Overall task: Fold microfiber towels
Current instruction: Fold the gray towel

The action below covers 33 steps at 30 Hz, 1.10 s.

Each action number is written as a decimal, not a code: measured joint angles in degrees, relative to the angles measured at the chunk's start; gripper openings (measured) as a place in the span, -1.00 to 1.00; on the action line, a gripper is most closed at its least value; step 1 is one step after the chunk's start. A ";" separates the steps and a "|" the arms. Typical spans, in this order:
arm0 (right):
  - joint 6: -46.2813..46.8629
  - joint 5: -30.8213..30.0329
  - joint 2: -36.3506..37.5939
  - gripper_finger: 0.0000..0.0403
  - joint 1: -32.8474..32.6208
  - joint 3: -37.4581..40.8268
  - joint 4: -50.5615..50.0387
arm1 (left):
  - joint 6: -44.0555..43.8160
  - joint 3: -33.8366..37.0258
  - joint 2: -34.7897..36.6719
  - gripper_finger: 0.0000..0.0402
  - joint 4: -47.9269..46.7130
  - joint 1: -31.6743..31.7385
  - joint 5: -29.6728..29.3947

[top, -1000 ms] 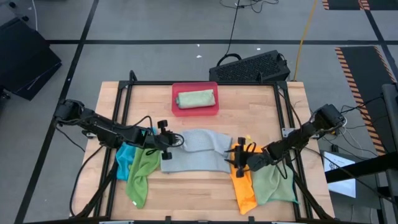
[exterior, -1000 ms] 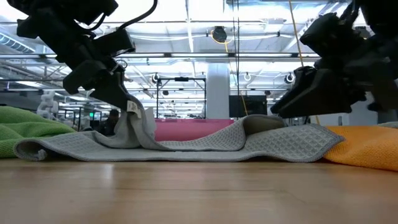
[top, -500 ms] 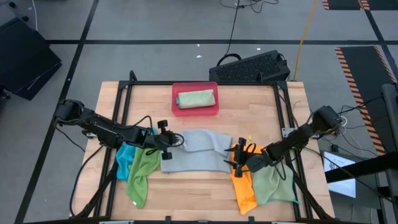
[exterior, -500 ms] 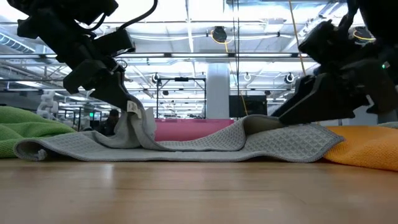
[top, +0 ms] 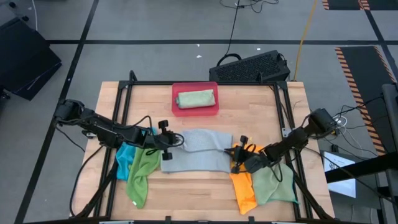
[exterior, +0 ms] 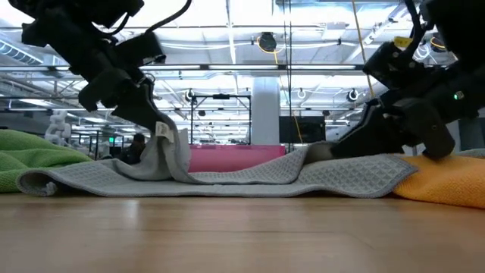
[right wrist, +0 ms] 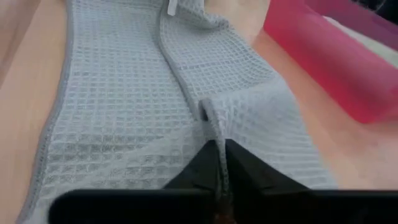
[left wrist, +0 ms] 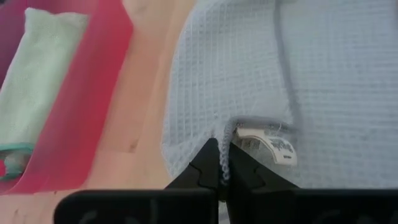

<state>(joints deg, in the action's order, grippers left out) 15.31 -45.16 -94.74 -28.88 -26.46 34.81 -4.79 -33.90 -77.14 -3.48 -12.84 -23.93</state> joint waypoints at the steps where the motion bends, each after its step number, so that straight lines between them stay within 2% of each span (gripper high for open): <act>1: -0.84 -0.01 1.26 -0.96 -0.02 0.00 -0.53 | 0.38 -0.38 0.00 -0.97 0.11 -0.75 0.08; 5: -4.37 0.08 9.21 -0.95 -0.31 -1.41 -5.57 | 3.94 -4.07 1.38 -0.97 0.11 -4.75 1.15; 9: -10.50 -0.49 19.01 -0.99 -1.88 -6.00 -14.60 | 6.44 -10.18 3.96 -0.98 -0.85 -10.24 -1.14; 12: -14.36 -4.83 25.18 -0.98 -4.21 -11.49 -22.25 | 6.74 -15.68 4.86 -0.96 -1.18 -15.13 -4.87; 16: -21.99 -8.97 30.19 -0.99 -8.36 -19.72 -26.44 | 11.40 -22.54 5.11 -0.98 -1.44 -22.16 -4.67; 20: -31.47 -10.67 31.32 -0.99 -12.07 -28.52 -26.09 | 17.67 -28.83 5.11 -0.95 2.68 -28.02 -4.65; 23: -34.04 -9.82 31.14 -0.99 -12.76 -34.37 -26.03 | 23.28 -33.61 5.16 -0.94 4.22 -31.22 -6.06; 25: -33.76 -7.59 30.49 -0.99 -12.72 -37.13 -25.98 | 23.95 -36.44 5.16 -0.97 2.53 -32.62 -13.23; 27: -33.64 -7.00 28.89 -0.99 -12.77 -38.94 -26.12 | 21.17 -38.22 5.16 -0.98 0.40 -33.51 -22.25; 28: -33.59 -7.04 28.03 -0.99 -13.00 -39.55 -26.26 | 19.40 -38.75 5.21 -0.97 -1.39 -33.61 -24.95; 30: -33.06 -7.11 26.46 -0.99 -13.79 -40.44 -26.59 | 15.48 -39.13 5.22 -0.95 -4.33 -33.91 -23.73; 33: -31.66 -7.15 24.64 -0.99 -14.64 -41.58 -25.97 | 10.91 -38.66 5.11 -0.95 -5.45 -34.70 -13.68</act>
<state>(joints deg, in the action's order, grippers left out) -16.35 -52.31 -70.10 -43.52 -68.04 8.84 6.12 -72.56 -72.03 -8.93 -47.54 -37.61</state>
